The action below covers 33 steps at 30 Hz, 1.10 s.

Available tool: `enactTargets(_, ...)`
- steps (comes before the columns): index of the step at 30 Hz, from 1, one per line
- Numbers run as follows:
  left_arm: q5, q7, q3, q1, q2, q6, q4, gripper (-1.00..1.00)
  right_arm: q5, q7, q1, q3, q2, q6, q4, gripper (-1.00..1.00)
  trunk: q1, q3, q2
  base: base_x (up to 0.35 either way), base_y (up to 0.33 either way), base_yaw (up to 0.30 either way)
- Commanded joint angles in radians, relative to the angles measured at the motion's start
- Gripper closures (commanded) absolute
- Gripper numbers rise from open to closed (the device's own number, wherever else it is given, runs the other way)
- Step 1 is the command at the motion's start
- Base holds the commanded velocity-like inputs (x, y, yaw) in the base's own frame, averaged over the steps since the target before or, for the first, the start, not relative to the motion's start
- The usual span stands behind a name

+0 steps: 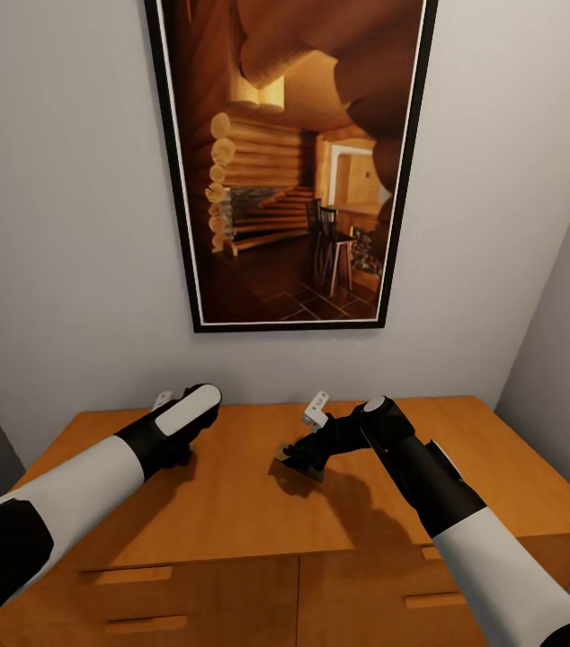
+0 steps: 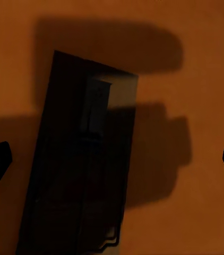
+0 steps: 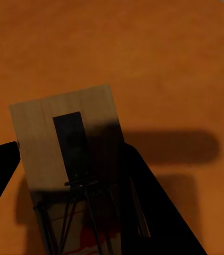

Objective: Take the four mousetraps from the cabinet in the bathroom and place them on the bathroom floor. Make sure all four end up on the same floor surface, and ensure that at least two of them are either under or directly next to the same bathroom sink.

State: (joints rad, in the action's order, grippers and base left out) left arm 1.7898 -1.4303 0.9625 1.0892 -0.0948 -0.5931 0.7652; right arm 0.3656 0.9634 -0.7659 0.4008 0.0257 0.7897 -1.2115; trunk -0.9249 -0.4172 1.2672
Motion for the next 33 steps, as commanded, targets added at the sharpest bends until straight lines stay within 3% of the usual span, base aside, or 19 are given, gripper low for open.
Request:
enactTargets(1, 0.005, -0.003, 0.007, -0.031, -0.002, -0.004, -0.006, -1.0, 0.01, 0.008, -0.001, 0.001, 0.0, 0.002, -0.001, 1.0, 0.0, -0.002, 0.0, 0.0, 0.0, 0.0)
enactTargets(9, 0.005, -0.003, 0.007, -0.032, -0.002, -0.004, -0.014, -1.0, 0.012, 0.008, -0.001, 0.001, 0.0, 0.002, -0.002, 1.0, 0.0, -0.002, 0.0, 0.0, 0.0, 0.0)
enactTargets(10, 0.007, -0.008, 0.014, 0.0, -0.007, 0.001, -0.006, -1.0, 0.01, 0.013, -0.007, -0.005, 0.001, 0.008, -0.007, 1.0, 0.0, -0.001, 0.0, 0.0, 0.0, 0.0)
enactTargets(11, 0.007, -0.009, 0.021, -0.004, -0.009, 0.011, 0.006, -1.0, 0.01, 0.017, -0.013, -0.009, 0.001, 0.009, -0.013, 1.0, 0.0, -0.001, 0.0, 0.0, 0.0, 0.0)
enactTargets(15, -0.005, -0.01, 0.027, -0.008, 0.0, 0.026, 0.002, -1.0, 0.01, 0.016, -0.029, -0.01, 0.001, 0.001, -0.035, 1.0, 0.0, -0.001, 0.0, 0.0, 0.0, 0.0)
enactTargets(22, -0.027, -0.029, 0.049, -0.018, 0.001, 0.08, 0.032, -1.0, 0.01, 0.033, -0.05, -0.048, 0.002, 0.017, -0.075, 1.0, 0.0, -0.001, 0.0, 0.0, 0.0, 0.0)
enactTargets(26, -0.059, -0.037, 0.051, -0.033, 0.001, 0.115, 0.05, -1.0, 0.01, 0.056, -0.073, -0.07, 0.007, 0.039, -0.097, 1.0, 0.0, -0.001, 0.0, 0.0, 0.0, 0.0)
enactTargets(33, -0.05, -0.06, 0.051, -0.032, 0.001, 0.162, 0.052, -1.0, 0.012, 0.095, -0.113, -0.11, 0.029, 0.077, -0.137, 1.0, 0.0, -0.001, 0.0, 0.0, 0.0, 0.0)
